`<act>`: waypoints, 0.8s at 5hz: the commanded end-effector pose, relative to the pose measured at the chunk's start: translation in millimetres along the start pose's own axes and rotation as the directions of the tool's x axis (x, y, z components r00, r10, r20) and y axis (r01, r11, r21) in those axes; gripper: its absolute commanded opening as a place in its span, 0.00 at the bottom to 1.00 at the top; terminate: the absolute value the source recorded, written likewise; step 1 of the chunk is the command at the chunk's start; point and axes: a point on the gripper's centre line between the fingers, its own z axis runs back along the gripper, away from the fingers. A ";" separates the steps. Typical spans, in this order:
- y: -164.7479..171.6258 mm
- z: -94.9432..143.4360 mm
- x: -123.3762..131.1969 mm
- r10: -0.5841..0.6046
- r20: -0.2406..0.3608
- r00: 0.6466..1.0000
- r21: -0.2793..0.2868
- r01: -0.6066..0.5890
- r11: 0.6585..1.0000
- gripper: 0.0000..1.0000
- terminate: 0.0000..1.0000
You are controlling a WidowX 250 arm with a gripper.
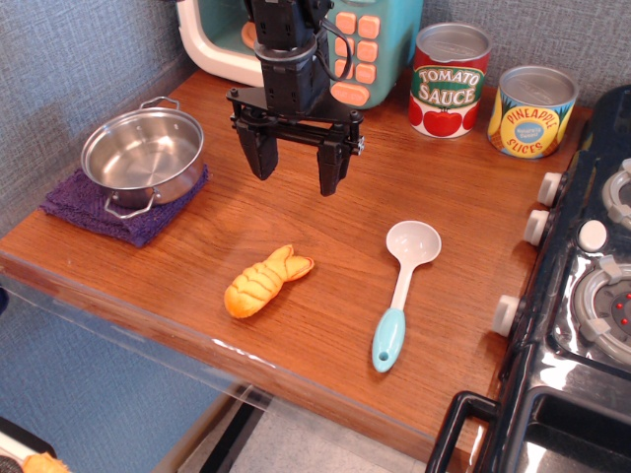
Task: Put the ladle behind the pot.
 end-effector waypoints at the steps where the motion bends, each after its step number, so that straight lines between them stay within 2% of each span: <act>1: 0.0 0.0 0.0 0.000 0.000 1.000 0.000 0.000 1.000 1.00 0.00; 3: -75.3 4.6 -35.6 -0.133 0.017 0.991 -0.048 0.134 0.990 1.00 0.00; 4: -106.6 2.7 -58.1 -0.208 0.007 0.978 -0.036 0.208 0.977 1.00 0.00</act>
